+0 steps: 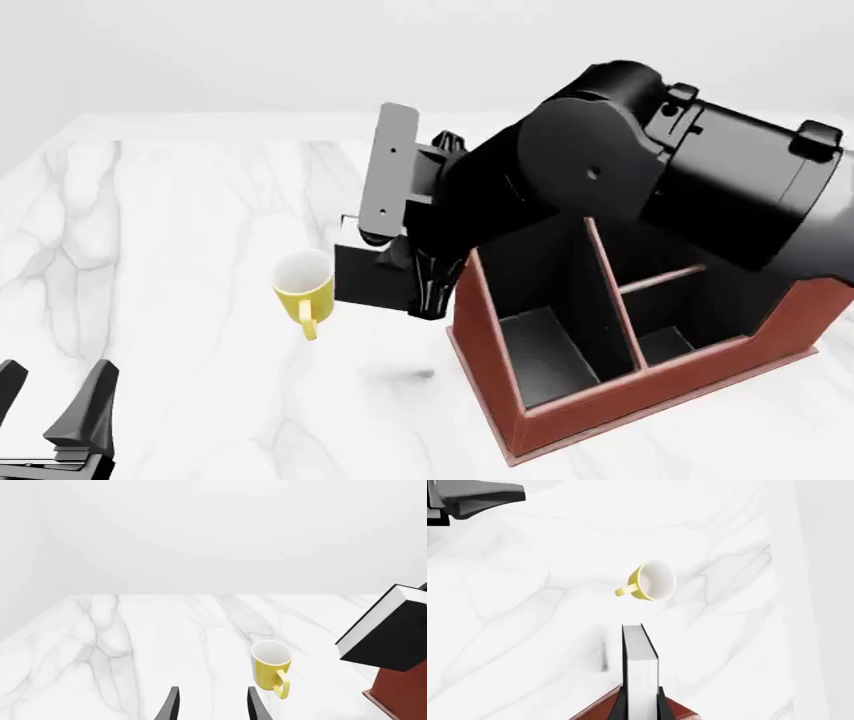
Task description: Pick up the book and place it in the back compartment of the caddy.
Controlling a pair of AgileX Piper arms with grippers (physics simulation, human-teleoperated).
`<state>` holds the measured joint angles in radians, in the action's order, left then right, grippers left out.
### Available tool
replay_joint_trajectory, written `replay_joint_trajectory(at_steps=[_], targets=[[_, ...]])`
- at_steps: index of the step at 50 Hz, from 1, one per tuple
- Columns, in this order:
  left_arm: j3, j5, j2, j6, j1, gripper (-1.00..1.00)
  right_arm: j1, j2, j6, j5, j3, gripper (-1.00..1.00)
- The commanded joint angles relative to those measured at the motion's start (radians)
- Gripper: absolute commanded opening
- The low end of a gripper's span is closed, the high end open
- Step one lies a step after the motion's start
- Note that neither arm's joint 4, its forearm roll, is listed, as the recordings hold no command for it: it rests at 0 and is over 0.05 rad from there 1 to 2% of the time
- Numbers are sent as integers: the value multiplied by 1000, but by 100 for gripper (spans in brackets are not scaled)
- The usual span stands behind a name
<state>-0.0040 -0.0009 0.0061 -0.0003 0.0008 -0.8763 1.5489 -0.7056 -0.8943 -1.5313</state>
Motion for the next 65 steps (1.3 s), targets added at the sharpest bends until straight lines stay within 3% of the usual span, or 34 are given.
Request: replay_joint_trajectory(at_steps=[1,8,17,18,20,23,26,28,33,34,38,46,47,56,60,62,65], targets=[[0,0,0,0,0,100,-41,-123,6,-115,-51,-100],[0,0,0,0,0,100,-54,-171,-3,-183,-90,-100],[0,0,0,0,0,100,-19,-235,-72,-219,-90,-100],[0,0,0,0,0,100,-2,-256,-111,-206,-62,-100],[0,0,0,0,0,100,-15,-270,-110,-212,-62,-100],[0,0,0,0,0,100,9,-318,-185,-188,19,-100],[0,0,0,0,0,100,5,-341,-198,-164,30,-100],[0,0,0,0,0,100,39,-389,-288,-130,120,-100],[0,0,0,-1,0,100,59,-453,-367,-99,193,-100],[0,0,0,0,0,100,40,-450,-346,-111,177,-100],[0,0,0,0,0,100,32,-462,-345,-130,165,-100],[0,0,0,0,0,100,68,-477,-391,-157,156,-100],[0,0,0,0,0,100,89,-484,-417,-154,172,-100],[0,0,0,0,0,100,128,-468,-416,-209,132,-100],[0,0,0,0,0,100,164,-473,-448,-239,139,-100],[0,0,0,0,0,100,204,-477,-491,-270,144,-100],[0,0,0,0,0,100,229,-460,-494,-300,102,-100]])
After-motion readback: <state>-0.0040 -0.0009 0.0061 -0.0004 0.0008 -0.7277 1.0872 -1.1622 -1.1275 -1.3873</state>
